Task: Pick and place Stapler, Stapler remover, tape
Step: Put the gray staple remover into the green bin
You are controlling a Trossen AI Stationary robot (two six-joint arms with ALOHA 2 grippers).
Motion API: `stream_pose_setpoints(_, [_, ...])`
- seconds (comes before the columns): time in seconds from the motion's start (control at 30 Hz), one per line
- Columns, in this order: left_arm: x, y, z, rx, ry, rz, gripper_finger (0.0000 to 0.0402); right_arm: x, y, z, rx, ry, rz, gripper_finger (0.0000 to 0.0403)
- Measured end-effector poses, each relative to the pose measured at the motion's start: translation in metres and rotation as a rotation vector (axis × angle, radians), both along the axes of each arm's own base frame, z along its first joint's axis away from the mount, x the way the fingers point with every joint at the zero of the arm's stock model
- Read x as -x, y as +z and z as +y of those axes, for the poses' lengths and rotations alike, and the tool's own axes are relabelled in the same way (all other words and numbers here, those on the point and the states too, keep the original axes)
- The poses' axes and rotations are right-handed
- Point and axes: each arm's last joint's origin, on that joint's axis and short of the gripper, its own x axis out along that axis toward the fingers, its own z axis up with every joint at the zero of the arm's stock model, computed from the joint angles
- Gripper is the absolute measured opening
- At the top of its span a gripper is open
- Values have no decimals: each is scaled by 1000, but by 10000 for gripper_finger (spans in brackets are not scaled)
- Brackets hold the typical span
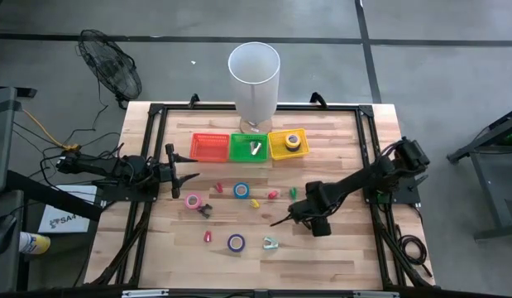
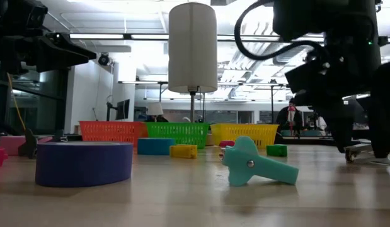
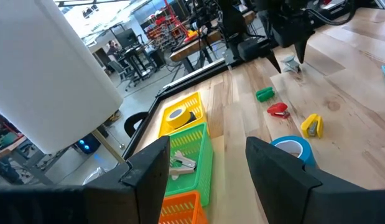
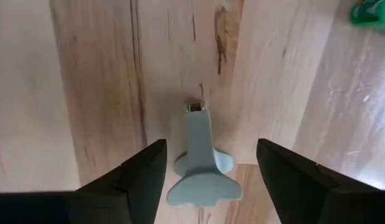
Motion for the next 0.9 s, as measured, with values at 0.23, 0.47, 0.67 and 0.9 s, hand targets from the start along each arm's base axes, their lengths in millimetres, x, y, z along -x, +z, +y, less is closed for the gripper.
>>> stream_pose_setpoints(0.23, [0,0,0,0,0,0,207,-1,-5,0,3,-2,17,202])
stream_pose_setpoints(0.47, [0,0,0,0,0,0,207,-1,-5,1,-12,0,20,143])
stream_pose_setpoints(0.67, [0,0,0,0,0,-1,207,-1,-5,1,-23,-1,25,82])
stream_pose_setpoints(0.9, [0,0,0,0,0,-1,207,-3,-5,2,-27,-26,-3,41])
